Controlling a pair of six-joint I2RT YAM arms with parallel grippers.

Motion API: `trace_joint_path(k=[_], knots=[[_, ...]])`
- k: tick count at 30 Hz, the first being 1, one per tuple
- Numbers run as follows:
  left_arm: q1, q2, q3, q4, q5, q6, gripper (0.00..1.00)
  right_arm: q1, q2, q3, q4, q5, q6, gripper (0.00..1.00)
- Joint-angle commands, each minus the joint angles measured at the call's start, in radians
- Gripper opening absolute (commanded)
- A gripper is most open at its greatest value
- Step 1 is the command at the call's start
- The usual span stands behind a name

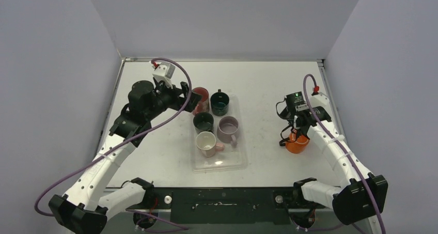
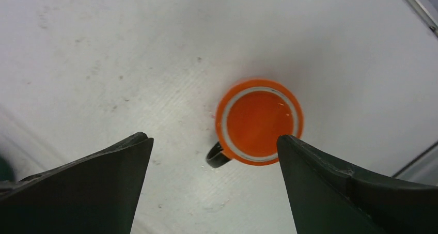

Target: Turn the mug right side up

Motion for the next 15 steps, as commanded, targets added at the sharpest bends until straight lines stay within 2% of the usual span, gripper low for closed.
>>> trace_joint_path(k=[1, 5, 8, 15], knots=[[-0.04, 0.071, 0.052, 0.072, 0.201, -0.045, 0.98, -0.074, -0.061, -0.055, -0.11, 0.066, 0.059, 0.97], [-0.197, 0.151, 0.071, 0.097, 0.158, 0.015, 0.98, -0.155, -0.077, -0.105, -0.072, 0.054, 0.008, 0.97], [-0.301, 0.243, 0.109, 0.109, 0.123, 0.049, 0.98, -0.231, -0.078, -0.152, -0.007, -0.015, -0.06, 0.97], [-0.47, 0.491, 0.245, 0.168, 0.079, 0.132, 0.99, -0.406, -0.109, -0.287, 0.271, -0.4, -0.24, 0.93]])
